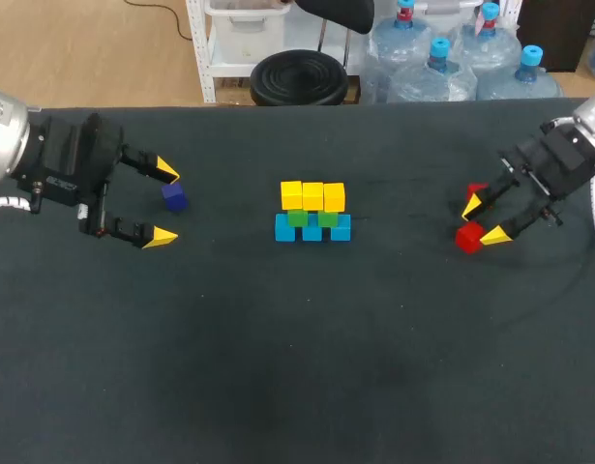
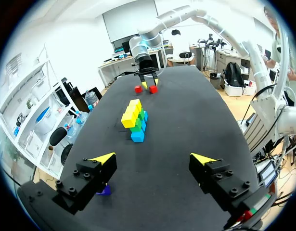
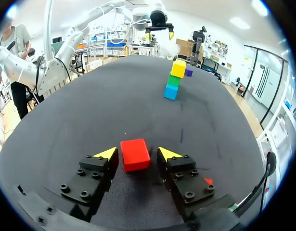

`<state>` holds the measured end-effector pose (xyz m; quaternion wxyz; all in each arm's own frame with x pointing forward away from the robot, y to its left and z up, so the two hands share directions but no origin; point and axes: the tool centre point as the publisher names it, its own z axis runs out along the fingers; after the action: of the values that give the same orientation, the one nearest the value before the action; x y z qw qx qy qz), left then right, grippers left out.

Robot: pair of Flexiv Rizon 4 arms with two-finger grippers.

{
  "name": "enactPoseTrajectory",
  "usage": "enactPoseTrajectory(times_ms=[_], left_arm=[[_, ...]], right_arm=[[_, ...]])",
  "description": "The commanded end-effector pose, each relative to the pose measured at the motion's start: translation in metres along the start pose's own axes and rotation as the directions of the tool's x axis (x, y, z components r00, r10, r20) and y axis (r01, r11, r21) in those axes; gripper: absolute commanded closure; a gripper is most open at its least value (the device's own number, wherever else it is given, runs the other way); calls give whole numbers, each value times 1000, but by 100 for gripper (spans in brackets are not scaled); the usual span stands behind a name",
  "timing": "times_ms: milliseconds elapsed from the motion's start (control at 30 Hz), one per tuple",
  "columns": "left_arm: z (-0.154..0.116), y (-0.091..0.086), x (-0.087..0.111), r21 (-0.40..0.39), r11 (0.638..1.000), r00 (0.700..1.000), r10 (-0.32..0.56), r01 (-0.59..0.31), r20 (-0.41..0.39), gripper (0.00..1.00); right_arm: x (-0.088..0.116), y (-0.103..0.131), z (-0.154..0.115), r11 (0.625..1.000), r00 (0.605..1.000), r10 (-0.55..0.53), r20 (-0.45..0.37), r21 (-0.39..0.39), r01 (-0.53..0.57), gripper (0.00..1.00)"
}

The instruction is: Place the blue cubes, place green cubes on the blue cubes, place the yellow cubes on the green cubes, then place the red cubes on the yellow cubes, and place purple cube on the red cubes.

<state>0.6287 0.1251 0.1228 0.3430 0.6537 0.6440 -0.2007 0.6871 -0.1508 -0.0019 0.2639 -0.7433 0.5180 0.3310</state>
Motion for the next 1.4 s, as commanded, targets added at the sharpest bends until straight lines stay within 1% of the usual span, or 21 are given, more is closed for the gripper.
enactPoseTrajectory(times_ms=[33,133,267,367,433,500,567,633,833,933,1000,1067,1200,1333,1400], left_arm=[[0,-1,2,-3,1000,1000,3,-3,6,0],[0,-1,2,-3,1000,1000,3,-3,6,0],[0,-1,2,-3,1000,1000,3,-3,6,0],[0,-1,2,-3,1000,1000,3,-3,6,0],[0,-1,2,-3,1000,1000,3,-3,6,0],[0,-1,2,-3,1000,1000,3,-3,6,0],[0,-1,2,-3,1000,1000,3,-3,6,0],[0,-1,2,-3,1000,1000,3,-3,6,0],[0,-1,2,-3,1000,1000,3,-3,6,0],[0,-1,2,-3,1000,1000,3,-3,6,0],[0,-1,2,-3,1000,1000,3,-3,6,0],[0,-1,2,-3,1000,1000,3,-3,6,0],[0,-1,2,-3,1000,1000,3,-3,6,0],[0,-1,2,-3,1000,1000,3,-3,6,0],[0,-1,2,-3,1000,1000,3,-3,6,0]], right_arm=[[7,0,3,1000,1000,0,8,2,0,50],[9,1,4,1000,1000,1,10,3,-1,48],[13,1,6,1000,1000,3,14,5,-3,52],[13,1,6,1000,1000,7,16,7,-7,63],[12,1,6,1000,1000,9,19,8,-9,76],[11,2,7,1000,1000,10,20,9,-11,78],[10,2,7,1000,1000,14,20,10,-15,91],[8,2,7,1000,1000,19,21,11,-19,100],[1,4,5,998,999,48,15,29,-49,100],[-8,4,2,995,996,85,24,56,-86,100],[-14,4,0,988,991,132,29,82,-134,100],[-23,4,-1,981,987,157,36,113,-160,100],[-43,3,-2,964,978,209,22,161,-210,100],[-65,2,-3,947,968,251,-17,212,-241,100],[-77,2,-4,937,964,265,-6,235,-256,100]])
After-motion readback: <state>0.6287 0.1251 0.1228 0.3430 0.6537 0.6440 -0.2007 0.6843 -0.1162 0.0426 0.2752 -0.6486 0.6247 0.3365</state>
